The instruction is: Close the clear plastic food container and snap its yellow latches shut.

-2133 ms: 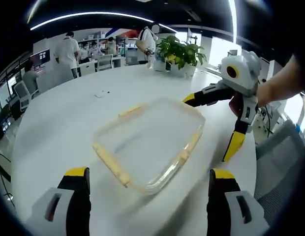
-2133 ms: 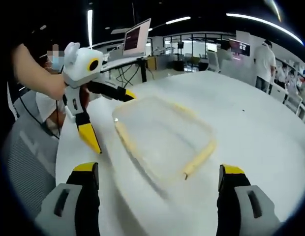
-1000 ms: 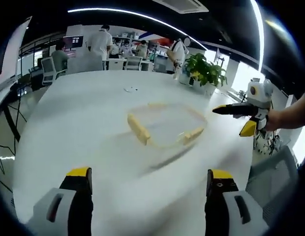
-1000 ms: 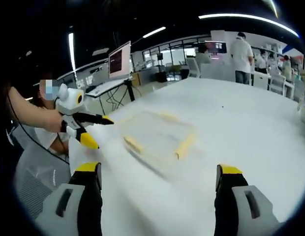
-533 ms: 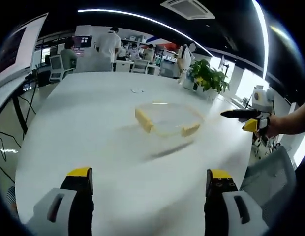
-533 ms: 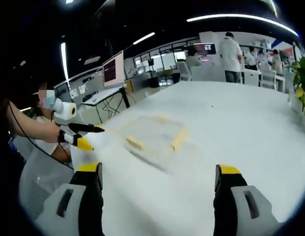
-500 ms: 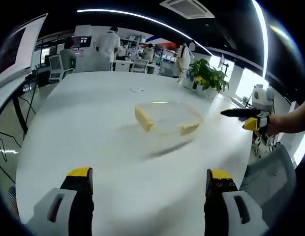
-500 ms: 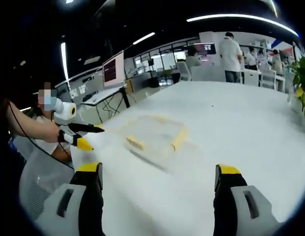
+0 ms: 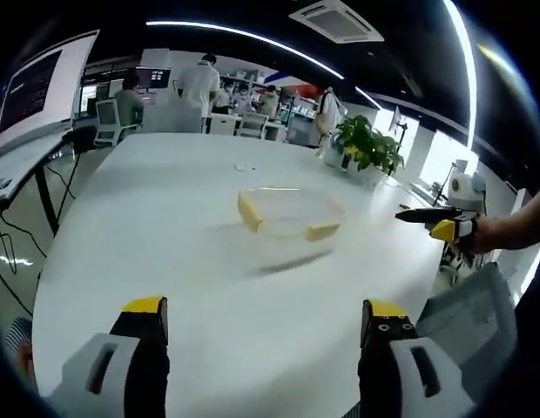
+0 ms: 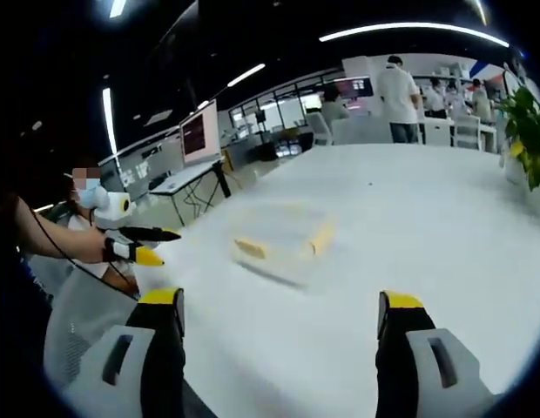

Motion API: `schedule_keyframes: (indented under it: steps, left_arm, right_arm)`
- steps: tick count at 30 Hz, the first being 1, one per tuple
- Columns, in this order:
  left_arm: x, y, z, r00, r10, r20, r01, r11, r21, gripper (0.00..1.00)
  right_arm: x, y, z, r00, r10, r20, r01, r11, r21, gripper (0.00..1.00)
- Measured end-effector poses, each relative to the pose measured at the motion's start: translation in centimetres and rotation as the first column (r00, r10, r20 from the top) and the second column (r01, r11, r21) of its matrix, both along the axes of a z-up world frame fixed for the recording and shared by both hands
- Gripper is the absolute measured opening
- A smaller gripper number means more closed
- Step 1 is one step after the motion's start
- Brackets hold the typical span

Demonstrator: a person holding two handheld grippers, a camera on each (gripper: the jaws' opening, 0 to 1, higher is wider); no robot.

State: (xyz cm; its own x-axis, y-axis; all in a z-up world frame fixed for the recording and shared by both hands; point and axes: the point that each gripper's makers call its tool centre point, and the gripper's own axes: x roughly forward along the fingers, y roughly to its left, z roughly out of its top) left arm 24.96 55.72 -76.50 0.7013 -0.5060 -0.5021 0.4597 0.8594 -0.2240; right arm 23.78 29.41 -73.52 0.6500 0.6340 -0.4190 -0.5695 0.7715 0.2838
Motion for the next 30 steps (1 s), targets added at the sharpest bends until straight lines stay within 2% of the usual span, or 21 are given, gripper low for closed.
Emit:
schedule_keyframes:
  steps: [6,15,17,19,24,26,30]
  left_arm:
    - [-1.0,-0.3,0.8,1.000,-0.002,0.030,0.003,1.000,-0.019,0.89]
    - [-2.1,0.1,1.5,0.999,0.039,0.038,-0.037,0.998,-0.041,0.88]
    - [-2.5,0.1,1.4,0.998,0.044,0.035,-0.042,0.998,-0.045,0.88]
    - [-2.7,0.1,1.4,0.998,0.054,0.031,-0.052,0.997,-0.056,0.88]
    - [-3.4,-0.2,1.4,0.998,0.055,0.040,-0.053,0.997,-0.051,0.88]
    - [-3.6,-0.3,1.5,0.997,0.057,0.046,-0.054,0.996,-0.068,0.86]
    - [-4.4,-0.5,0.7,0.998,0.057,0.035,-0.055,0.997,-0.057,0.87]
  right_arm:
    - [-1.3,0.0,0.2,1.000,0.008,0.002,-0.008,1.000,0.006,0.90]
    - [-2.8,0.2,0.6,1.000,0.008,0.007,-0.008,0.999,0.031,0.90]
    - [-3.2,0.4,0.4,1.000,0.016,0.006,-0.016,1.000,0.024,0.91]
    - [-3.8,0.5,0.1,0.998,0.052,0.032,-0.051,0.998,-0.026,0.91]
    - [-4.5,0.9,-0.2,0.998,0.054,0.026,-0.054,0.999,-0.002,0.91]
    - [-4.6,1.0,-0.2,0.998,0.057,0.036,-0.057,0.998,-0.010,0.91]
    - [-4.5,1.2,0.2,0.997,0.052,0.054,-0.053,0.999,0.006,0.91]
